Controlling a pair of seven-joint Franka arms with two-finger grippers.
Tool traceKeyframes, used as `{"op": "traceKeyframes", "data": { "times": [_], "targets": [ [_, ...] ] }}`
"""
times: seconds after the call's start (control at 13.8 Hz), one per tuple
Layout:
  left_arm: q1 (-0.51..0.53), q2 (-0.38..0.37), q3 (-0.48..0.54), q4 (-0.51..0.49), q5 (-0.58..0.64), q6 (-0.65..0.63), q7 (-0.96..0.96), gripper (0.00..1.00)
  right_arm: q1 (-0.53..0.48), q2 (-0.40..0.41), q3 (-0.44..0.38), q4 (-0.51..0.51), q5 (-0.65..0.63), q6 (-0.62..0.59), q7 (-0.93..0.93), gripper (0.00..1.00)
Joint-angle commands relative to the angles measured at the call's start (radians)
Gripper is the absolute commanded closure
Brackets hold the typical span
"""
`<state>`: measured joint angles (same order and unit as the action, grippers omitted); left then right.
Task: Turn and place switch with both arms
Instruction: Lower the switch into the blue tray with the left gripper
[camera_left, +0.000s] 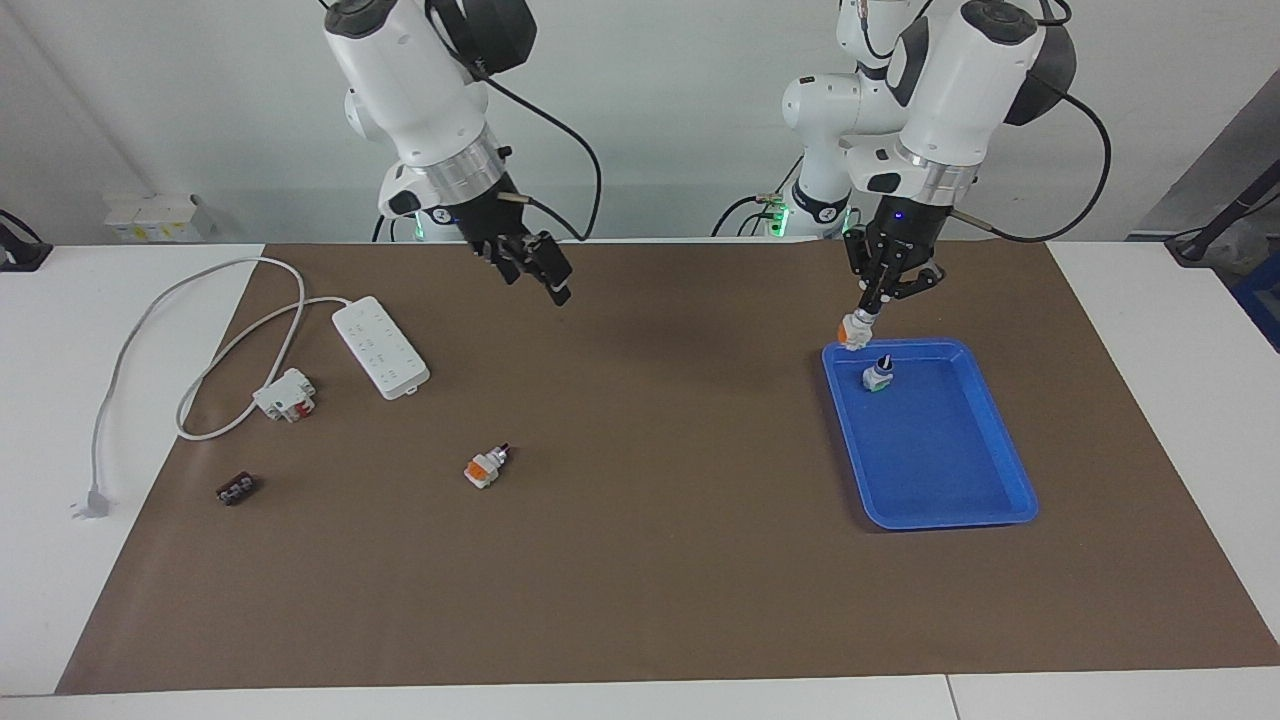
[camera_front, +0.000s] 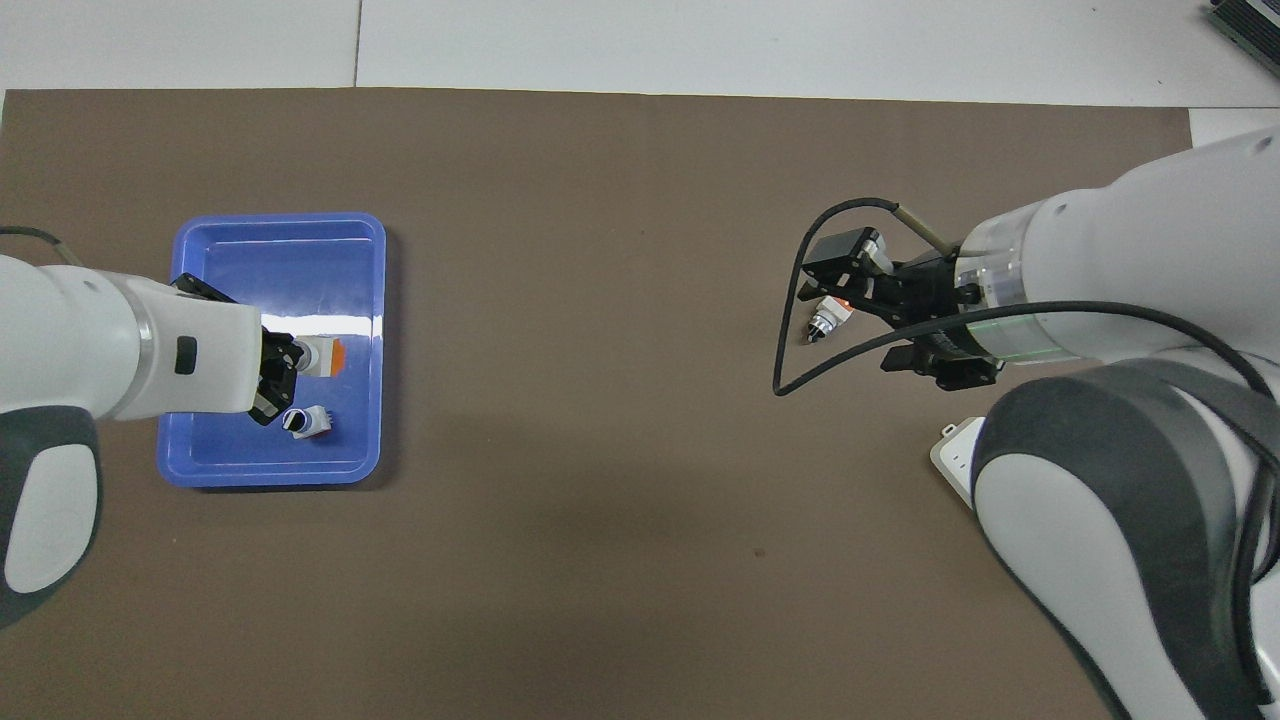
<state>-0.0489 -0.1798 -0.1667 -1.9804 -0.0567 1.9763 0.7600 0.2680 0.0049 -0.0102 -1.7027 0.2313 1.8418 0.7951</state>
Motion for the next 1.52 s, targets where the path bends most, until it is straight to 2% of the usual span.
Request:
{"op": "traceKeyframes", "data": {
  "times": [0.0,0.29,0.51,0.58,0.72,0.94,1.09,1.23,1.45],
  "targets": [
    [0.023,-0.033,-0.010,-0.050,0.067,0.039,0.065,1.00,-0.038,-0.035,0.013,-0.012,-0.114,-0.032,-0.181,0.00],
    [0.069,-0.033,-0.010,-0.129,0.083,0.145,0.255,1.00,-0.090,-0.052,0.010,-0.008,-0.139,-0.055,-0.315,0.00],
    [0.089,-0.026,-0.010,-0.150,0.116,0.165,0.330,1.00,-0.128,-0.078,0.010,-0.008,-0.161,-0.058,-0.417,0.00],
    [0.098,-0.018,-0.010,-0.164,0.129,0.206,0.364,1.00,-0.136,-0.083,0.010,-0.008,-0.162,-0.062,-0.462,0.00],
    [0.119,0.009,-0.010,-0.190,0.130,0.289,0.500,1.00,-0.148,-0.083,0.010,-0.005,-0.185,-0.062,-0.516,0.00],
    [0.132,0.075,-0.010,-0.186,0.147,0.318,0.596,1.00,-0.168,-0.085,0.010,0.015,-0.216,-0.104,-0.556,0.00],
    [0.121,0.117,-0.011,-0.184,0.217,0.340,0.680,1.00,-0.171,-0.086,0.010,0.018,-0.216,-0.113,-0.566,0.00],
    [0.121,0.129,-0.013,-0.190,0.218,0.337,0.794,1.00,-0.173,-0.086,0.007,0.023,-0.219,-0.148,-0.576,0.00],
    [0.115,0.167,-0.014,-0.202,0.218,0.335,0.848,1.00,-0.182,-0.092,-0.014,0.053,-0.271,-0.203,-0.637,0.00]
  ]
}}
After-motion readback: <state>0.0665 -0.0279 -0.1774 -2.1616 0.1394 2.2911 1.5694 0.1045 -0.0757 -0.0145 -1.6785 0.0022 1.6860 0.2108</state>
